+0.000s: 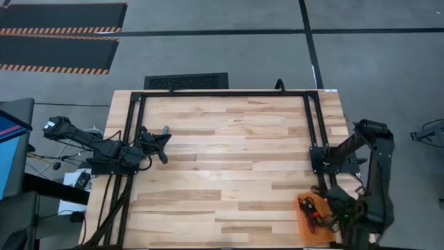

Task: Pick and place USB-C Cables
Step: Put the black charger cable into the orange bin

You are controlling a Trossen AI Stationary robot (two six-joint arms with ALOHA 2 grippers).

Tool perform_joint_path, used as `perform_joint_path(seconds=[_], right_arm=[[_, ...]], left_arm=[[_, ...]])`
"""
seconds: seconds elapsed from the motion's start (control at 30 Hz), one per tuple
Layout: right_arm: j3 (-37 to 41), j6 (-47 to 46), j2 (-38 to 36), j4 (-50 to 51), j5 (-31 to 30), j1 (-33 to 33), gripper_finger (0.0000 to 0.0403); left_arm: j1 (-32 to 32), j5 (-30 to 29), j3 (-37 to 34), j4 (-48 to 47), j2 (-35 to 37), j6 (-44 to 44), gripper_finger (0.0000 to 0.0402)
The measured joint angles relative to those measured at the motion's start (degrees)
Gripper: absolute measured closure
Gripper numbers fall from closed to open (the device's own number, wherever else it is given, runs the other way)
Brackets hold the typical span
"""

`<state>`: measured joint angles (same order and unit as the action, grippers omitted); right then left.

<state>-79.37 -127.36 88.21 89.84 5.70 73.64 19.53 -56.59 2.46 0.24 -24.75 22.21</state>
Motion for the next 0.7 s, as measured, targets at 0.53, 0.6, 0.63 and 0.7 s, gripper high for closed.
perform_joint_path(seconds=[0.53, 0.6, 0.63, 0.7], right_arm=[[0.0, 0.2, 0.2, -8.3, 0.7, 1.1, 0.0387], [0.0, 0.3, 0.2, -9.3, 0.0, 1.1, 0.0387], [0.0, 0.5, 0.2, -10.4, -0.7, 1.1, 0.0387], [-0.1, 1.5, 0.7, -12.4, -2.7, 1.1, 0.0387]], left_arm=[[0.0, 1.2, 0.0, -2.2, 0.0, 2.5, 0.0401], [0.0, 1.2, 0.0, -2.3, 0.0, 2.5, 0.0401], [0.0, 1.2, 0.0, -2.3, 0.0, 2.5, 0.0401], [0.0, 1.2, 0.0, -2.3, 0.0, 2.5, 0.0401]])
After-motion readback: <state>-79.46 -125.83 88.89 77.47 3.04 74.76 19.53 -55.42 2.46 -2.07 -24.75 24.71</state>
